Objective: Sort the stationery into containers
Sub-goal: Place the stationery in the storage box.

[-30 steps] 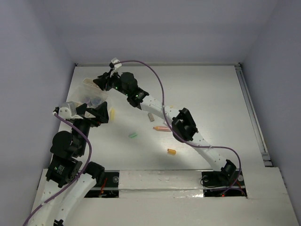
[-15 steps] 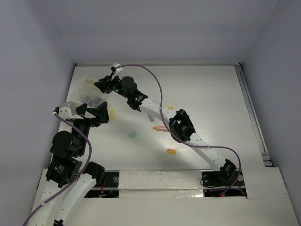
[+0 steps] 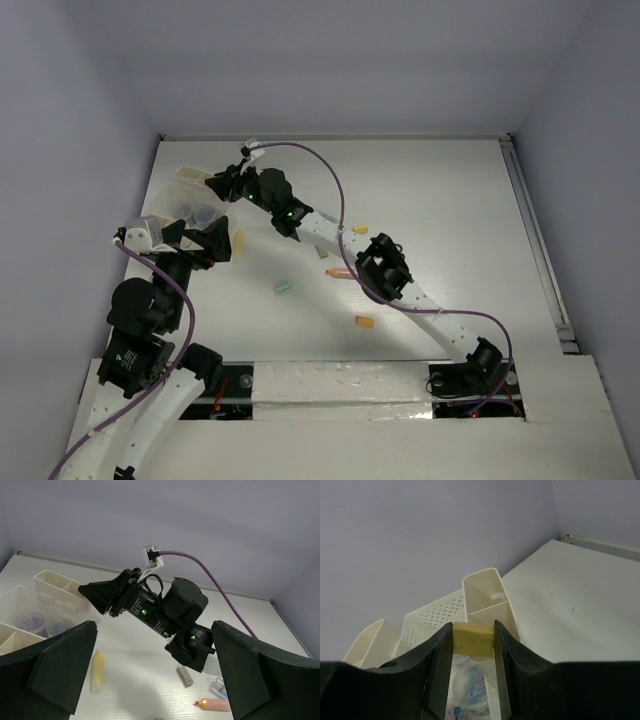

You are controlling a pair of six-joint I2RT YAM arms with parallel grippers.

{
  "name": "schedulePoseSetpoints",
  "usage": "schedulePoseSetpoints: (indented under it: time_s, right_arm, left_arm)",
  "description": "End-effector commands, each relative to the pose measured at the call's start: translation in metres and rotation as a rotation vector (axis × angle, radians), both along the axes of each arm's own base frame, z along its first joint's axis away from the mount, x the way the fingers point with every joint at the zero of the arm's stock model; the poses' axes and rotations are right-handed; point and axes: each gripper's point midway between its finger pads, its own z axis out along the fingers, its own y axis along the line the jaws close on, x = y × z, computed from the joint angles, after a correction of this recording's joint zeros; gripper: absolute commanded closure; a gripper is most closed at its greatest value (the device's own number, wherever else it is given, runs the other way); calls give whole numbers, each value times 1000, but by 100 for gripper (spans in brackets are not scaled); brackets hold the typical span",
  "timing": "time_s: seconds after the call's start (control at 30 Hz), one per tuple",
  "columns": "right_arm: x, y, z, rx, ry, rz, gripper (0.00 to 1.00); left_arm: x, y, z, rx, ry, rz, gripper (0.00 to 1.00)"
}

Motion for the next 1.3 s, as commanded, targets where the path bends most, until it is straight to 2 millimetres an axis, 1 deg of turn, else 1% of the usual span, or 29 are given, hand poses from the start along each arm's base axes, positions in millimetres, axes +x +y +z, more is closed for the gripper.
schedulePoseSetpoints:
  time_s: [0.0, 0.17, 0.2, 0.23, 0.27, 0.43, 0.57, 0.67, 0.7, 0.73, 0.8, 0.83, 0.87, 0.9, 0.93, 0.97, 1.03, 1.07, 1.1, 1.13, 1.17, 1.2, 1.23, 1.27]
  right_arm:
    - [7, -7, 31, 99, -52, -26, 62]
    - [8, -7, 30, 104, -48, -30, 58]
    - [8, -8, 30, 106, -45, -31, 56]
    - [8, -7, 29, 105, -43, -31, 49]
    - [9, -7, 29, 107, -41, -32, 47]
    - [10, -9, 32, 119, -40, -40, 43]
    - [10, -10, 35, 123, -42, -45, 42]
    - [7, -11, 50, 137, -57, -37, 42]
    - [7, -11, 50, 133, -63, -35, 42]
    - [4, -13, 62, 137, -74, -31, 42]
    - [-2, -14, 75, 121, -99, -9, 42]
    - [-9, -18, 103, 134, -125, 3, 41]
    - [-6, -23, 98, 103, -120, 1, 41]
    - [-11, -25, 104, 88, -133, 16, 41]
    - [-15, -41, 143, 112, -164, 9, 40]
    - [-17, -44, 123, 64, -125, 13, 39]
    - [-6, -74, 130, 50, -88, -25, 39]
    - [-15, -97, 170, 87, -103, -37, 39]
    - [-13, -109, 135, 31, -15, -51, 40]
    - [-7, -129, 134, 16, 12, -83, 41]
    - [-18, -154, 167, 36, 0, -106, 42]
    - [-16, -172, 137, -24, 65, -168, 43]
    - [-20, -186, 123, -90, 105, -210, 45]
    - [-20, -206, 119, -125, 130, -263, 46]
  left_arm:
    - [1, -2, 9, -20, -36, -7, 1]
    - [1, -1, 9, -21, -39, -7, 1]
    - [0, -1, 10, -22, -41, -7, 1]
    - [0, -1, 10, -21, -39, -7, 1]
    - [0, -2, 10, -21, -39, -8, 1]
    - [0, -2, 10, -21, -39, -8, 1]
    - [0, -1, 9, -20, -39, -7, 1]
    - [1, -2, 9, -19, -38, -7, 1]
    - [0, -2, 9, -19, -39, -8, 1]
    - [1, -2, 9, -19, -38, -7, 1]
    - [2, -2, 8, -18, -35, -5, 1]
    - [1, -2, 9, -18, -35, -5, 1]
    - [2, -1, 9, -18, -35, -2, 1]
    - [2, -1, 9, -17, -35, -2, 1]
    - [3, -2, 7, -17, -31, -2, 1]
    - [4, -2, 5, -14, -24, 1, 1]
    - [8, -5, 3, -11, -13, -7, 1]
    - [14, -13, -3, 1, 14, -33, 1]
    - [16, -16, -4, 2, 30, -46, 1]
    - [18, -24, -6, 0, 43, -78, 1]
    - [24, -31, -10, -15, 74, -101, 1]
    - [27, -36, -12, -23, 89, -117, 1]
    - [29, -41, -9, -38, 98, -140, 1]
    - [29, -51, -10, -51, 112, -186, 1]
